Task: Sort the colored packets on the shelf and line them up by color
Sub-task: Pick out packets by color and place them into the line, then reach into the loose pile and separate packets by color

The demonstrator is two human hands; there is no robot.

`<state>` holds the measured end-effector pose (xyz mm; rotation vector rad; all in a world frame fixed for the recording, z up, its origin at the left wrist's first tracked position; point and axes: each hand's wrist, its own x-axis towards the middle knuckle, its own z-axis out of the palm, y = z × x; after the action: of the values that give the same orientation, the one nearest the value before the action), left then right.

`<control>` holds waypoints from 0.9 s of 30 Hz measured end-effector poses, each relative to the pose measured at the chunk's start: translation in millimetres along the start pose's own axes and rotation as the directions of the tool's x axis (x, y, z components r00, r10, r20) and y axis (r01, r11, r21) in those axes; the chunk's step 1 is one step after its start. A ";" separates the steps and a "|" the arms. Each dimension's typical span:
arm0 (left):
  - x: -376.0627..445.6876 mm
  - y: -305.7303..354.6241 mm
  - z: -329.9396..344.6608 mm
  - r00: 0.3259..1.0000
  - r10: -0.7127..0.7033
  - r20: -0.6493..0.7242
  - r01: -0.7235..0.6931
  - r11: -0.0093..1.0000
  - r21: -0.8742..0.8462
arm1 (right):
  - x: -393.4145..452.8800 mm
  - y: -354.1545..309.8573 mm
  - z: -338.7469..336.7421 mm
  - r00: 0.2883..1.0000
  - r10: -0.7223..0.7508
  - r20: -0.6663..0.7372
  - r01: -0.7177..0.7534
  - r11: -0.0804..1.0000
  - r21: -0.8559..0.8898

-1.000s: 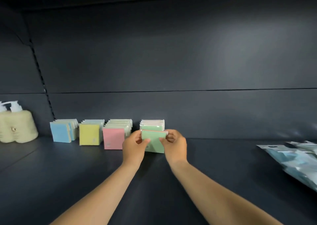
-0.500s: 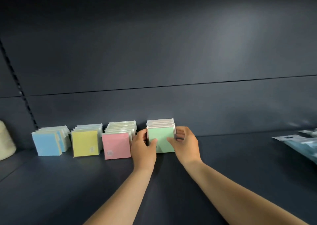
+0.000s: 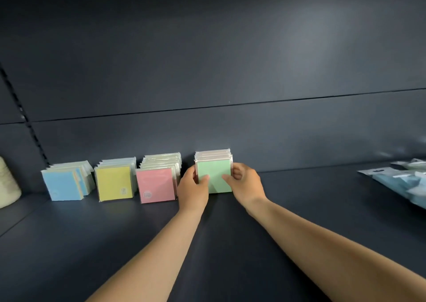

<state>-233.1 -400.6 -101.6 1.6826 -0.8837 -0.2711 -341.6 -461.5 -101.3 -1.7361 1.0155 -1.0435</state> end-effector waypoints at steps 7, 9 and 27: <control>-8.2 37.9 -28.8 0.982 -0.115 0.149 0.054 0.930 0.363 | -2.5 -26.0 -70.3 0.998 -0.019 0.068 0.040 0.944 -0.326; -16.5 61.0 -33.5 0.976 -0.116 0.187 0.011 0.875 0.484 | -5.4 -35.9 -110.0 0.985 -0.088 0.145 0.151 0.847 -0.509; -217.7 236.2 157.9 0.837 -0.118 0.534 -0.295 0.725 0.622 | -89.0 -3.5 -464.1 0.895 -0.003 0.445 0.404 0.427 -0.809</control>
<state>-574.2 -383.7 5.7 2.2913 -1.6521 -0.3945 -798.0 -494.7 16.8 -2.8711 1.1948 -0.1585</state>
